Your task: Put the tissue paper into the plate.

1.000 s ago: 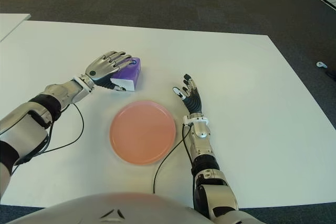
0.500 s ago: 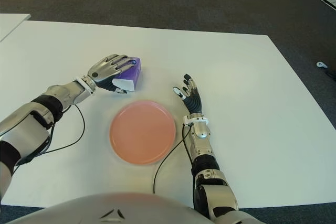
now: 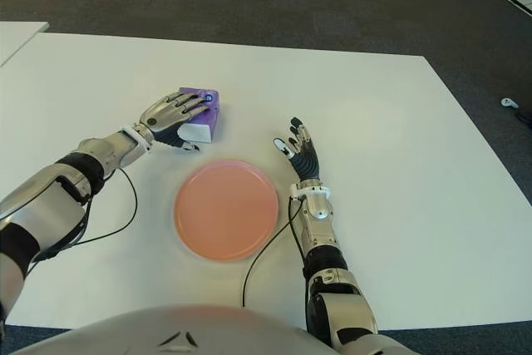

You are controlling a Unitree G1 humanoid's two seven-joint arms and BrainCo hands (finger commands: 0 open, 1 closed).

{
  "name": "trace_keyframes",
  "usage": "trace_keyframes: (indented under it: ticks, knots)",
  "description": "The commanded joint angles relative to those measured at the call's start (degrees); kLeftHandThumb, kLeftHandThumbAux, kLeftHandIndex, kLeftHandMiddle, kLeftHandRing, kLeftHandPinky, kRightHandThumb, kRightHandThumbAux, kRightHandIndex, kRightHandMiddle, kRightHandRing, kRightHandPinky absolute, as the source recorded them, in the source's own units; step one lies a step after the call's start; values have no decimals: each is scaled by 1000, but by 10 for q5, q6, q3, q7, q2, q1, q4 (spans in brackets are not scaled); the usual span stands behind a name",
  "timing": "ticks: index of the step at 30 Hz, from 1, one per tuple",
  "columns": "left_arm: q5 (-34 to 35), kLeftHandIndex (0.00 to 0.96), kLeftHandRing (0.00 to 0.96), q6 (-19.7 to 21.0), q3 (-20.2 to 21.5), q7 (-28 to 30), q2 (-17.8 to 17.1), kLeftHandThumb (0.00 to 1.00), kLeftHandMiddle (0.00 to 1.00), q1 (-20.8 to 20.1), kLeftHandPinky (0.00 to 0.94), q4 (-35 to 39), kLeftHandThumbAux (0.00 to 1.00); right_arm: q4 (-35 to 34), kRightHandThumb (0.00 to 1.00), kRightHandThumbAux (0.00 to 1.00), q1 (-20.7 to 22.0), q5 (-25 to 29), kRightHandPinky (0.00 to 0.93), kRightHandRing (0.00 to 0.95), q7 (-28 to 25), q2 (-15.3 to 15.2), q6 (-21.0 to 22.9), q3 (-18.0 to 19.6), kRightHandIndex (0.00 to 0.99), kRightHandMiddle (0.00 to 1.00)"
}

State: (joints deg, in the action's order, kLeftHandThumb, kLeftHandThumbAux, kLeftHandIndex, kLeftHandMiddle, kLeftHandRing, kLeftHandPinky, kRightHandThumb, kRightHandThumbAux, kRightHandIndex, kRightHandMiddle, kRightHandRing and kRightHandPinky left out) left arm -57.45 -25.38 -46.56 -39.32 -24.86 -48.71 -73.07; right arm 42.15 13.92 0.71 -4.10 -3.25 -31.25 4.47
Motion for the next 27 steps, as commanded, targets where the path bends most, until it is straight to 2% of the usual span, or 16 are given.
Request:
trace_keyframes:
  ticks: [1, 16, 27]
  knots:
    - [1, 0, 0, 9, -1, 26, 7, 13, 0, 2, 0, -13, 392, 62, 37, 548, -85, 3, 0, 0, -5, 16, 43, -3, 0, 0]
    - [2, 0, 0, 28, 0, 32, 16, 32, 0, -3, 0, -22, 406, 51, 5, 581, -95, 5, 0, 0, -14, 16, 34, -5, 0, 0]
    - [5, 0, 0, 40, 5, 23, 14, 29, 0, -12, 0, -21, 394, 30, 0, 629, -107, 12, 0, 0, -46, 16, 25, -9, 0, 0]
